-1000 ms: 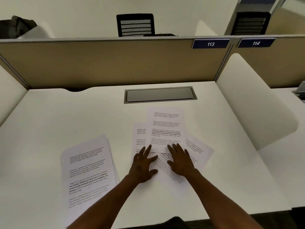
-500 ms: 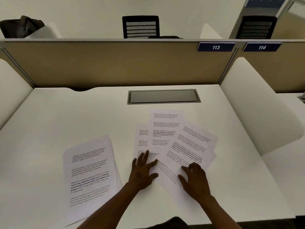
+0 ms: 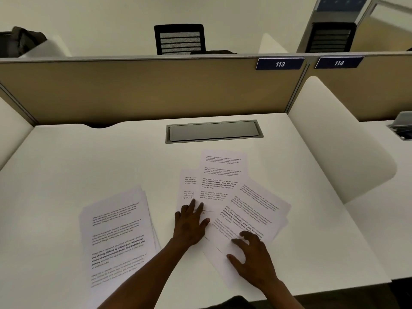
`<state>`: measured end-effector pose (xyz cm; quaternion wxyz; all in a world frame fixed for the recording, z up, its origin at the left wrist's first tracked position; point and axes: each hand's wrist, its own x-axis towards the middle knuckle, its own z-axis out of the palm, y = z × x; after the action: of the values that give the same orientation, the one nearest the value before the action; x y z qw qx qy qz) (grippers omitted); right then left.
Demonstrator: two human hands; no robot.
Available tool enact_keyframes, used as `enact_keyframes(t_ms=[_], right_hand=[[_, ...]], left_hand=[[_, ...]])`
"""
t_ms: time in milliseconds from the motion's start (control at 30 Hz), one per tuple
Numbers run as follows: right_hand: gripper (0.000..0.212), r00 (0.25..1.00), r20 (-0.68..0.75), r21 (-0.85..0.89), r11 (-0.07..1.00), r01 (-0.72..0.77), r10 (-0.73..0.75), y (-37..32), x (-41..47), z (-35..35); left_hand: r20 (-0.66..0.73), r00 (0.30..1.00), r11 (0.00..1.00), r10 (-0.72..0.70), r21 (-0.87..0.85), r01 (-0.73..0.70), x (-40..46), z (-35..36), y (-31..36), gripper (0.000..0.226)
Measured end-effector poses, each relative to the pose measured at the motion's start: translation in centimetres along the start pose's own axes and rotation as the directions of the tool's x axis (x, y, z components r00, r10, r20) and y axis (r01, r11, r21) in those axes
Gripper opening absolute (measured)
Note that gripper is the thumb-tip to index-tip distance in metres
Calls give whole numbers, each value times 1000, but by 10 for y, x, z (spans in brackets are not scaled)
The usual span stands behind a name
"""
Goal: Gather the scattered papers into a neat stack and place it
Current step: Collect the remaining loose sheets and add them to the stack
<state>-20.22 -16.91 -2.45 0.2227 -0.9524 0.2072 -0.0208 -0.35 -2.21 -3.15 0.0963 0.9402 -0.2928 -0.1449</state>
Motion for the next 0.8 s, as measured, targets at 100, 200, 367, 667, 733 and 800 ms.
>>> enact_keyframes(t_ms=[100,200,367,667,733,800], right_hand=[[80,996,-17,-10,996,-84,84,-4,0,0],[113,981,126,-132,982,-133,150,-3,-4,4],[120,959,237,-171,978,-119,158,2,-6,12],[114,950,303,-170,985,-27,79,27,5,-6],[114,947,316,-171,985,-2,56,33,8,-10],[114,948,317,-165,986,19,34,37,11,-13]], left_hand=[[-7,1000,1000,-20,22,20,10,-8,8,68],[1,999,999,-44,-15,44,23,-15,17,67],[51,997,995,60,80,-64,39,-19,23,54],[70,971,972,231,26,-233,39,-16,8,65],[78,964,967,255,-39,-253,40,-17,4,63],[66,958,958,279,-94,-272,41,-19,0,56]])
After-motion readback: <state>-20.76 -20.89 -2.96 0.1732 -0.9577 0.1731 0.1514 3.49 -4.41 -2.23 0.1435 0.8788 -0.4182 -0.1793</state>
